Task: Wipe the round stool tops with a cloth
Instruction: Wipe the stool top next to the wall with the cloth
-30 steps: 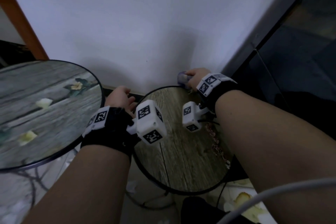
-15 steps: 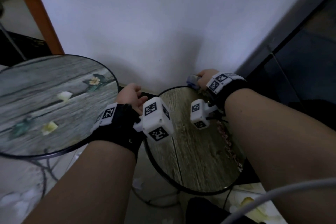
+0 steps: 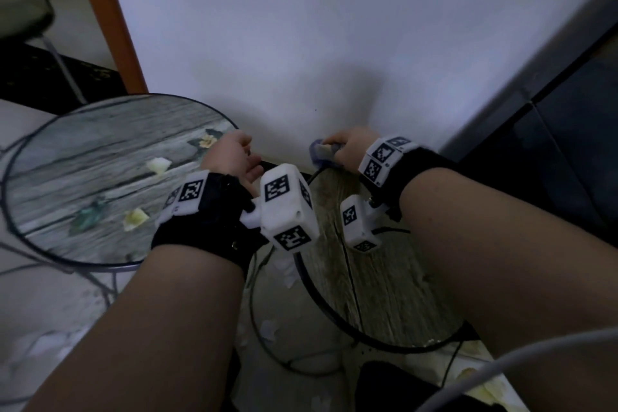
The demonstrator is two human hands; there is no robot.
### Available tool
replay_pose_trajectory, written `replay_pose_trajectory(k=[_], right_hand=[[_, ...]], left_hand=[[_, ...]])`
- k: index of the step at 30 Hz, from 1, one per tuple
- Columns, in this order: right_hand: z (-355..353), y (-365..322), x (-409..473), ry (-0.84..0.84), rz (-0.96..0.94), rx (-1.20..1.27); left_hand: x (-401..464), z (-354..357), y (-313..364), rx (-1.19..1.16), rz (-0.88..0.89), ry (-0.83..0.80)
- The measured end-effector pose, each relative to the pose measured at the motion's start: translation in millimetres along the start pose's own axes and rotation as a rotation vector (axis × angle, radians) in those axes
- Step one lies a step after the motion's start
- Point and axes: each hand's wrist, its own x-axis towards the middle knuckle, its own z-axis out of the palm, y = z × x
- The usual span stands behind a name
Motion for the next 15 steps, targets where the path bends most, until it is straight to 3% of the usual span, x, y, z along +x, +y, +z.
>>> replay_pose_trajectory(k=[10,15], right_hand=[[12.3,-24.8,-28.4,0.065,-0.057,0.137],[14.5,-47.4,-45.5,-0.020,-0.095,0.039]], left_hand=[[-9.1,-15.5,8.2,-0.103,-0.032,-0.032],[-15.2,-22.5,11.6,-0.139,-0.028,-0.052]])
